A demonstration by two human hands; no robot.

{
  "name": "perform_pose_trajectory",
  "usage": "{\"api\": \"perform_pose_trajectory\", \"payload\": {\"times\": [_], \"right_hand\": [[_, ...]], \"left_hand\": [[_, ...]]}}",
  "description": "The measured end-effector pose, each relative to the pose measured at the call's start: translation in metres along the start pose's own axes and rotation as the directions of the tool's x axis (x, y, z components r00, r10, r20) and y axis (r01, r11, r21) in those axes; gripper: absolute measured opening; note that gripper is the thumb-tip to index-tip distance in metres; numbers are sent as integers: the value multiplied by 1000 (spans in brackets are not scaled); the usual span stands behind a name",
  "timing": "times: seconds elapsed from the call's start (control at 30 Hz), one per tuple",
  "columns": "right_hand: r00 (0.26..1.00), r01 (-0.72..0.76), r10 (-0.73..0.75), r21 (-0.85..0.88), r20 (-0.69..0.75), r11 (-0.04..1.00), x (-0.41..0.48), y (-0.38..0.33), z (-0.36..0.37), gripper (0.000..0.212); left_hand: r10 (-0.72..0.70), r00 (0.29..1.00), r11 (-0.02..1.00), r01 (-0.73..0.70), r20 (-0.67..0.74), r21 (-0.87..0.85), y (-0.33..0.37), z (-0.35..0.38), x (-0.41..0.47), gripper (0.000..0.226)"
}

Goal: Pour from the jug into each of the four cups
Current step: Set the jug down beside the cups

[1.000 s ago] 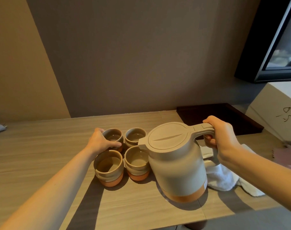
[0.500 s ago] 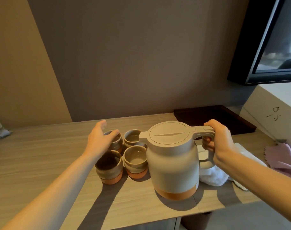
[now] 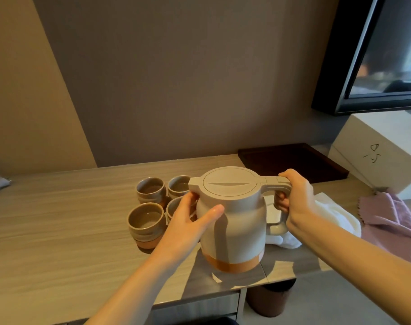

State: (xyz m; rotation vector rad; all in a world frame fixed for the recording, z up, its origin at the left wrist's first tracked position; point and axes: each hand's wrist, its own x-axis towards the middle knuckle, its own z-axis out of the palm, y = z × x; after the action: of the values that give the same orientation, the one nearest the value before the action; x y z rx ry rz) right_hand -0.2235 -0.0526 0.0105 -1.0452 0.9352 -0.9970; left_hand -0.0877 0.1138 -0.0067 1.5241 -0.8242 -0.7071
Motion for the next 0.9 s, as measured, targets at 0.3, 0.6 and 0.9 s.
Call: {"api": "perform_pose_trajectory", "payload": {"times": [0.3,0.6,0.9], "right_hand": [[996,-35,39,57,-81,998,13,14,-6,25],[989,-29,35,45,-142,999,40,21,0,27],[984,74,-80,-41,-158,996,76,26,13,25]], "left_hand": [[15,999,989,-20,35,150,-3,14,22,68],[14,999,977,-24,45,212,-10,16,65,77],[7,995,972,-30,99,235,-21,13,106,79]]}}
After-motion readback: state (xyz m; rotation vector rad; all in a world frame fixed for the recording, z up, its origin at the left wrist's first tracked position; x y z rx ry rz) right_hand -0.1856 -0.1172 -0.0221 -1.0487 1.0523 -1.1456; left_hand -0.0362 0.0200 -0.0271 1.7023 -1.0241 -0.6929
